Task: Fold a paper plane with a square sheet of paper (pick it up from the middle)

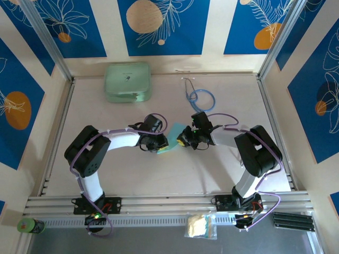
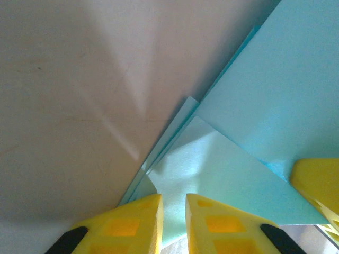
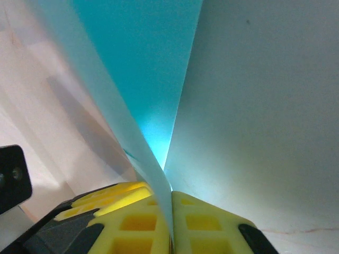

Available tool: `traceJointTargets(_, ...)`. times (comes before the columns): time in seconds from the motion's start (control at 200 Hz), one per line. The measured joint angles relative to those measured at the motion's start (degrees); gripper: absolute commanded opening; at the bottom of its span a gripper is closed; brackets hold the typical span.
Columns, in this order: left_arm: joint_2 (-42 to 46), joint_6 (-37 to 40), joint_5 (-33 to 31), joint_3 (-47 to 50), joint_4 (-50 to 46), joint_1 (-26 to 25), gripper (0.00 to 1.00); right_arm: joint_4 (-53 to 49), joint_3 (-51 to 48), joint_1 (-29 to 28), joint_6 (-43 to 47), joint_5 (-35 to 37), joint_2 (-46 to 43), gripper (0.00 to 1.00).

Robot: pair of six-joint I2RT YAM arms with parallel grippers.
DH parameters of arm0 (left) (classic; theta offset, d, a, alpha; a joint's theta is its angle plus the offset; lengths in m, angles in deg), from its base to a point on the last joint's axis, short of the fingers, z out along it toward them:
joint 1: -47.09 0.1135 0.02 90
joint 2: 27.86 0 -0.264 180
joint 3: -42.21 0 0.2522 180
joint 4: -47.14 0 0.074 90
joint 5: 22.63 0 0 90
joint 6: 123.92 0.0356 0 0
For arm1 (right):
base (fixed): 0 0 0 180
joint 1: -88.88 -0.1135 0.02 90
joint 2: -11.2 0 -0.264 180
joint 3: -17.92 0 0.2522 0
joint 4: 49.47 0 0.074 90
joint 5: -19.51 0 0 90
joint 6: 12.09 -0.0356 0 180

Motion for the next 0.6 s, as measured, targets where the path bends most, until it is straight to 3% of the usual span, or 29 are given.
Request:
traceJointTargets(0.265, 5.09, 6.75, -0.76, 0.35, 0.94, 0.33, 0.37, -2.62, 0.11, 1.40, 0.81, 0.26, -0.63, 0.01)
traceJointTargets(0.6, 9.99, 32.02, -3.48, 5.86, 10.80, -2.03, 0.59, -8.72, 2.89, 4.90, 0.96, -0.04, -2.38, 0.00)
